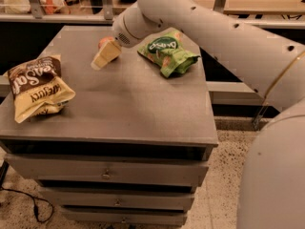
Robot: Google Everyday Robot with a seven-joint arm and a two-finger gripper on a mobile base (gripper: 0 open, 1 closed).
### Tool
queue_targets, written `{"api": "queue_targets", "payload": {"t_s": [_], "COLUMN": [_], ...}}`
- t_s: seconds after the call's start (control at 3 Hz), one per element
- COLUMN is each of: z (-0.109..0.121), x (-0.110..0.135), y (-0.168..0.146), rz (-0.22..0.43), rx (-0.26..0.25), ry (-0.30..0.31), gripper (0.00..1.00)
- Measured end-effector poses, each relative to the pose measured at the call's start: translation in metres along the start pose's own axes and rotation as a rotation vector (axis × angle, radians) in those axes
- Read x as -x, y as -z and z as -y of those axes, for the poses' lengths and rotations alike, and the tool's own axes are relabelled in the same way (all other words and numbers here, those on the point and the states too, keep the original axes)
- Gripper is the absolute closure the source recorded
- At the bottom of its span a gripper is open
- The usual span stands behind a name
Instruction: Move apple near brown chip bag
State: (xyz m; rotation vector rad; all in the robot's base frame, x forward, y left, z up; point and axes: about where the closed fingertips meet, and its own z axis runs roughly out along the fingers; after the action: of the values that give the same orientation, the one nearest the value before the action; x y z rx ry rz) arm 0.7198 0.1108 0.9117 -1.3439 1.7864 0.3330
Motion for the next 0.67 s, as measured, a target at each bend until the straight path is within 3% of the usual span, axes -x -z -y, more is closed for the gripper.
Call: {"api": "queue_targets", "payload": {"t_s": [0.33, 0.67], "z": [0.015, 0.037], "x": [0.011, 0.008], "y": [-0.024, -0.049], "rz": [0.021, 0.018], "rx": [-0.072, -0.092], "ry": [-0.022, -0.128], "gripper": [0.0, 0.0]}}
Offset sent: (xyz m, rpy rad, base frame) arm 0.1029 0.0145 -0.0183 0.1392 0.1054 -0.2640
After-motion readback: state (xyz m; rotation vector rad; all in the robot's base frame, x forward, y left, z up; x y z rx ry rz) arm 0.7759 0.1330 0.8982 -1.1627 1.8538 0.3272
